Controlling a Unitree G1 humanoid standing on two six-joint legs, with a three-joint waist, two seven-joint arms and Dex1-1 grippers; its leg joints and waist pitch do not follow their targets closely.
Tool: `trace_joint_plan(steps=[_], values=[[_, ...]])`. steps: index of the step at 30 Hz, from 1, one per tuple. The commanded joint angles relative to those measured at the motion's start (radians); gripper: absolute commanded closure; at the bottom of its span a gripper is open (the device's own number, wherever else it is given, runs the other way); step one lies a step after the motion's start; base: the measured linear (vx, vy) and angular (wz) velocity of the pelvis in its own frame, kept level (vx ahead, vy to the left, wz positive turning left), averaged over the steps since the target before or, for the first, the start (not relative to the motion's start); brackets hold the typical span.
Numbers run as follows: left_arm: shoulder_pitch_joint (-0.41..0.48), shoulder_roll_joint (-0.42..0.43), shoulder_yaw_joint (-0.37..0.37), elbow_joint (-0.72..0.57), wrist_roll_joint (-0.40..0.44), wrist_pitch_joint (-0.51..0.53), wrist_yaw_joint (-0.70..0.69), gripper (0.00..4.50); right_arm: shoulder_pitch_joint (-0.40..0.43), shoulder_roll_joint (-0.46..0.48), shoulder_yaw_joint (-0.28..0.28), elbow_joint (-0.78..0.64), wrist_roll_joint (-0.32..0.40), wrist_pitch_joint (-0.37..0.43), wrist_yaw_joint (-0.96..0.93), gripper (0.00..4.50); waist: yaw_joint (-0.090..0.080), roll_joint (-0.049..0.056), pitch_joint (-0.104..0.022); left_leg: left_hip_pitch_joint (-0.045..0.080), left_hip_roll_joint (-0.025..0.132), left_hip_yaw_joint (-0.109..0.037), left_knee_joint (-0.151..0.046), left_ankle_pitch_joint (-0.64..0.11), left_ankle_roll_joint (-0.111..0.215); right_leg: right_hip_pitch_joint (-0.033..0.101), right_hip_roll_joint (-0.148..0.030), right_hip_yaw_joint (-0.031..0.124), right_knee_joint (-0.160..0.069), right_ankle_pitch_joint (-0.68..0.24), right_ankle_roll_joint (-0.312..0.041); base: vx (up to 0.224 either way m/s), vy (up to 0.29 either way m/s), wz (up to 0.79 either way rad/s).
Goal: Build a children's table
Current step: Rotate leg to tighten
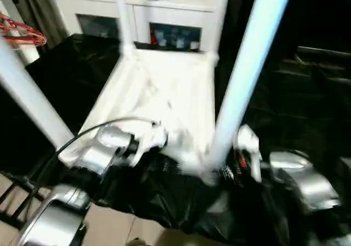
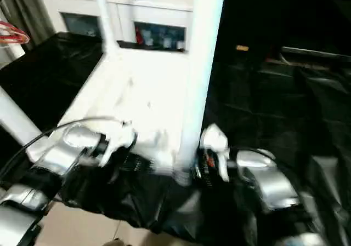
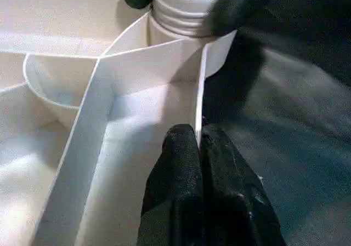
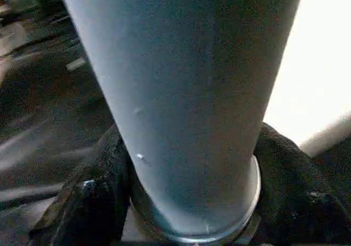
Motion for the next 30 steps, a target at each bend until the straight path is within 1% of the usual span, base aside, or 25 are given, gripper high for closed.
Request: trace_joint_plan(steps=[1,3,4,5,6,7,8,10,11,12,13,14,15,16,18,20,21,23,24,26,27,28,29,30], values=[[-0.038,-0.043,0.029,-0.006,-0.010,0.014,0.095,4.50,-0.023,0.047,0.028,0.023,-0.034,-0.015,-0.091,1.83,0.000,-0.011,-0.050,-0.004,0.019,-0.009,-0.078,-0.254,0.002,0.052,-0.056,0.035,-0.091,-0.363,-0.146,0.000,0.000,0.00],[-0.049,-0.078,0.035,0.000,-0.004,0.032,0.160,4.50,-0.037,0.097,0.015,0.074,-0.063,-0.015,-0.214,1.83,-0.009,-0.013,-0.051,0.000,0.018,-0.008,-0.075,-0.243,0.001,0.047,-0.056,0.037,-0.091,-0.345,-0.150,0.000,0.000,0.00],[-0.051,-0.083,0.035,0.002,-0.002,0.033,0.169,4.50,-0.038,0.104,0.013,0.080,-0.067,-0.015,-0.230,1.83,-0.011,-0.014,-0.052,0.000,0.017,-0.006,-0.074,-0.238,0.004,0.048,-0.055,0.037,-0.091,-0.334,-0.154,0.000,0.000,0.00],[-0.055,-0.095,0.037,0.007,0.002,0.034,0.193,4.50,-0.043,0.122,0.008,0.096,-0.077,-0.014,-0.273,1.83,-0.013,-0.016,-0.053,0.000,0.016,-0.004,-0.072,-0.217,0.011,0.048,-0.053,0.038,-0.088,-0.302,-0.160,0.000,0.000,0.00],[-0.065,-0.125,0.039,0.023,0.012,0.035,0.248,4.50,-0.055,0.168,-0.004,0.134,-0.106,-0.014,-0.373,1.83,-0.014,-0.014,-0.054,-0.003,0.016,-0.004,-0.071,-0.198,0.015,0.049,-0.053,0.039,-0.085,-0.270,-0.168,0.000,0.000,0.00],[-0.068,-0.137,0.039,0.028,0.016,0.037,0.267,4.50,-0.059,0.185,-0.009,0.147,-0.119,-0.016,-0.412,1.83,-0.015,-0.014,-0.054,-0.003,0.015,-0.003,-0.070,-0.192,0.016,0.049,-0.052,0.038,-0.084,-0.258,-0.171,0.000,0.000,0.00],[-0.069,-0.142,0.038,0.030,0.018,0.038,0.275,4.50,-0.062,0.193,-0.010,0.154,-0.125,-0.017,-0.431,1.83,-0.018,-0.014,-0.054,-0.004,0.014,-0.004,-0.071,-0.183,0.013,0.051,-0.051,0.037,-0.082,-0.247,-0.173,0.000,0.000,0.00],[-0.065,-0.177,0.032,0.035,0.019,0.043,0.299,4.50,-0.077,0.246,-0.014,0.189,-0.141,-0.034,-0.511,1.83,-0.018,-0.012,-0.056,-0.003,0.016,-0.004,-0.070,-0.175,0.015,0.050,-0.053,0.038,-0.080,-0.230,-0.176,0.000,0.000,0.00],[-0.064,-0.181,0.031,0.035,0.019,0.044,0.300,4.50,-0.079,0.252,-0.014,0.192,-0.142,-0.036,-0.518,1.83,-0.019,-0.010,-0.056,-0.003,0.016,-0.004,-0.071,-0.176,0.017,0.051,-0.051,0.037,-0.081,-0.221,-0.178,0.000,0.000,0.00],[-0.056,-0.195,0.025,0.026,0.014,0.051,0.296,4.50,-0.082,0.274,-0.013,0.198,-0.132,-0.053,-0.519,1.48,-0.019,-0.012,-0.056,-0.003,0.016,-0.003,-0.070,-0.178,0.019,0.051,-0.051,0.038,-0.080,-0.216,-0.179,0.000,0.000,0.00],[-0.051,-0.197,0.021,0.020,0.015,0.052,0.292,4.50,-0.081,0.278,-0.012,0.196,-0.127,-0.056,-0.511,1.27,-0.019,-0.011,-0.055,-0.003,0.015,-0.003,-0.071,-0.187,0.029,0.052,-0.050,0.039,-0.081,-0.212,-0.179,0.000,0.000,0.00],[-0.049,-0.198,0.019,0.018,0.015,0.053,0.290,4.50,-0.080,0.279,-0.012,0.191,-0.123,-0.054,-0.506,1.13,-0.019,-0.011,-0.055,-0.003,0.015,-0.003,-0.070,-0.188,0.032,0.052,-0.050,0.039,-0.080,-0.209,-0.179,0.000,0.000,0.00],[-0.041,-0.197,0.015,0.010,0.014,0.057,0.278,4.50,-0.077,0.279,-0.011,0.177,-0.110,-0.047,-0.483,1.13,-0.019,-0.010,-0.055,-0.003,0.015,-0.003,-0.070,-0.189,0.035,0.052,-0.050,0.039,-0.080,-0.206,-0.181,0.000,0.000,0.00],[-0.038,-0.194,0.014,0.006,0.012,0.057,0.269,4.50,-0.076,0.275,-0.009,0.171,-0.106,-0.044,-0.471,1.06,-0.018,-0.010,-0.056,-0.001,0.016,-0.002,-0.070,-0.189,0.037,0.051,-0.050,0.040,-0.080,-0.202,-0.182,0.000,0.000,0.00],[-0.033,-0.184,0.013,0.007,0.009,0.048,0.249,4.50,-0.076,0.257,-0.002,0.164,-0.116,-0.055,-0.444,0.77,-0.018,-0.009,-0.055,-0.002,0.016,-0.002,-0.070,-0.188,0.040,0.052,-0.050,0.040,-0.079,-0.190,-0.188,0.000,0.000,0.00],[-0.032,-0.182,0.014,0.006,0.009,0.046,0.245,4.50,-0.076,0.254,0.000,0.165,-0.120,-0.061,-0.440,0.69,-0.018,-0.010,-0.056,-0.003,0.016,-0.002,-0.069,-0.185,0.042,0.054,-0.050,0.040,-0.078,-0.180,-0.189,0.000,0.000,0.00],[-0.024,-0.162,0.014,-0.010,-0.003,0.039,0.191,4.50,-0.069,0.216,0.009,0.139,-0.104,-0.059,-0.364,0.69,-0.017,-0.011,-0.056,-0.003,0.016,-0.002,-0.069,-0.182,0.047,0.056,-0.051,0.039,-0.077,-0.173,-0.192,0.000,0.000,0.00],[-0.020,-0.151,0.013,-0.019,-0.010,0.034,0.162,4.50,-0.063,0.194,0.018,0.125,-0.096,-0.062,-0.319,0.69,-0.016,-0.011,-0.056,-0.005,0.017,-0.002,-0.067,-0.172,0.061,0.058,-0.051,0.040,-0.074,-0.144,-0.199,0.000,0.000,0.00],[-0.015,-0.124,0.009,-0.032,-0.023,0.031,0.099,4.50,-0.045,0.135,0.043,0.083,-0.083,-0.072,-0.193,0.69,-0.014,-0.010,-0.058,-0.003,0.018,-0.001,-0.064,-0.165,0.068,0.056,-0.051,0.041,-0.073,-0.130,-0.205,0.000,0.000,0.00],[-0.014,-0.116,0.008,-0.034,-0.026,0.031,0.082,4.50,-0.039,0.119,0.050,0.071,-0.079,-0.074,-0.157,0.69,-0.009,-0.012,-0.058,-0.003,0.018,0.001,-0.062,-0.160,0.080,0.058,-0.050,0.040,-0.071,-0.112,-0.211,0.000,0.000,0.00],[-0.014,-0.114,0.007,-0.035,-0.027,0.030,0.077,4.50,-0.038,0.114,0.051,0.067,-0.078,-0.075,-0.148,0.69,-0.005,-0.010,-0.057,-0.005,0.019,0.001,-0.062,-0.158,0.085,0.057,-0.049,0.039,-0.070,-0.109,-0.216,0.000,0.000,0.00],[-0.015,-0.102,0.004,-0.032,-0.026,0.025,0.054,4.50,-0.028,0.089,0.060,0.044,-0.062,-0.074,-0.089,0.69,-0.005,-0.013,-0.056,-0.004,0.019,0.001,-0.063,-0.162,0.085,0.057,-0.049,0.038,-0.071,-0.118,-0.216,0.000,0.000,0.00],[-0.017,-0.072,-0.005,-0.032,-0.028,0.013,-0.013,4.50,-0.005,0.030,0.082,-0.018,-0.023,-0.053,0.048,0.69,-0.001,-0.013,-0.055,-0.002,0.021,0.001,-0.063,-0.169,0.086,0.057,-0.049,0.038,-0.073,-0.137,-0.214,0.000,0.000,0.00],[-0.018,-0.066,-0.006,-0.030,-0.028,0.010,-0.025,4.50,-0.001,0.018,0.086,-0.029,-0.016,-0.049,0.073,0.69,0.007,-0.012,-0.055,-0.002,0.023,0.002,-0.061,-0.174,0.094,0.058,-0.048,0.039,-0.072,-0.139,-0.212,0.000,0.000,0.00]])
